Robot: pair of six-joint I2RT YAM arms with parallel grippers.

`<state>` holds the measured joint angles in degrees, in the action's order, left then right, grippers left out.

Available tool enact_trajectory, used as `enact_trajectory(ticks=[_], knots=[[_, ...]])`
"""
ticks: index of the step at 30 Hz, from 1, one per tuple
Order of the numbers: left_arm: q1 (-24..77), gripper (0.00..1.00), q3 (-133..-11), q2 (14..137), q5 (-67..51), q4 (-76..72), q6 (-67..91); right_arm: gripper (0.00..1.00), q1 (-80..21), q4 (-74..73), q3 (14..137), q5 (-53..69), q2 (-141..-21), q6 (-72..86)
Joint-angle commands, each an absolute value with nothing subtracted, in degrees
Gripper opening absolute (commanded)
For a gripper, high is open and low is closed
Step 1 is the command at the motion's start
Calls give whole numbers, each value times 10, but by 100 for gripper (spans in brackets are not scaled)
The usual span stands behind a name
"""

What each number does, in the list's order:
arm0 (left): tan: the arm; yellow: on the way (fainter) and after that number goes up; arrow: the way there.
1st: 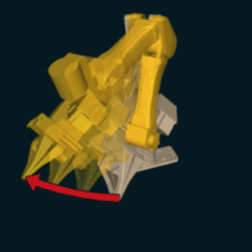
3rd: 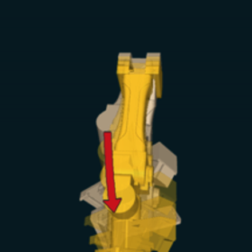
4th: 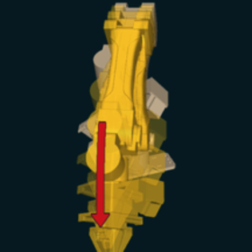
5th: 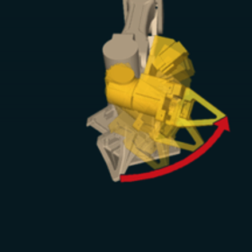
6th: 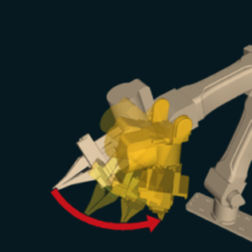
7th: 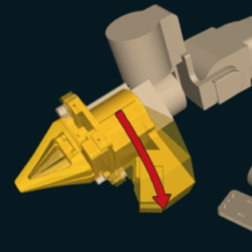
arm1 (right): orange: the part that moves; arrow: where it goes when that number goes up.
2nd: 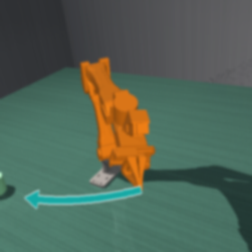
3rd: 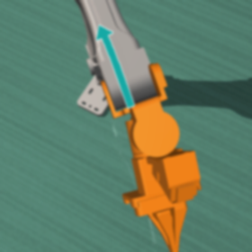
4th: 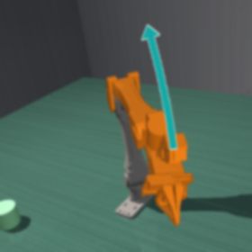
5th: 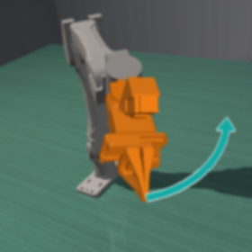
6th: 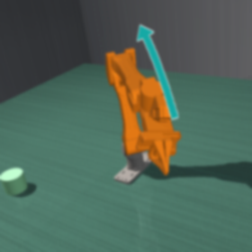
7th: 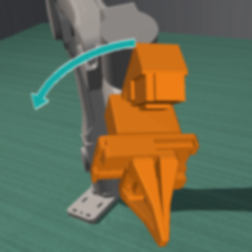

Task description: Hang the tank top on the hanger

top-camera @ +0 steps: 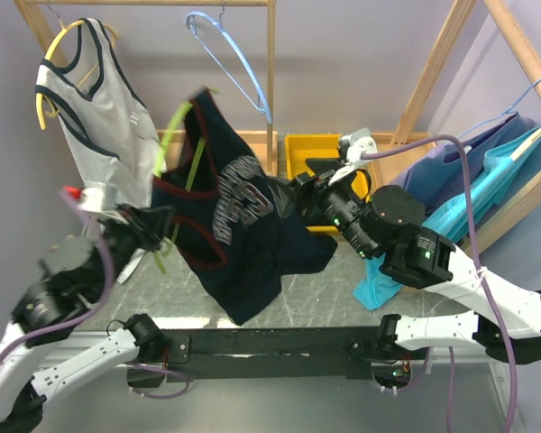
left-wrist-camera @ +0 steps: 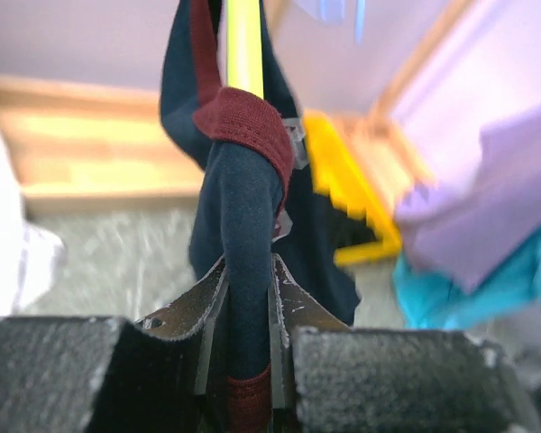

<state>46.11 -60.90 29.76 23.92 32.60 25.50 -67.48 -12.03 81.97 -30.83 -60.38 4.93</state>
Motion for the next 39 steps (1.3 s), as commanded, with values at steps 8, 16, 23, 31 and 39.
enact_trajectory(ticks=[8,16,23,31,39], knots=[[459,1,-918,442,344,332,149,100,-666,-123,809,-327,-590,67],[459,1,-1078,546,330,357,90,100,-661,-126,811,-327,-593,63],[459,1,-973,540,309,381,121,100,-660,-122,769,-316,-577,90],[451,1,-812,488,315,384,175,100,-660,-132,707,-271,-555,142],[220,1,-802,560,80,311,172,100,-660,-126,639,-244,-553,173]])
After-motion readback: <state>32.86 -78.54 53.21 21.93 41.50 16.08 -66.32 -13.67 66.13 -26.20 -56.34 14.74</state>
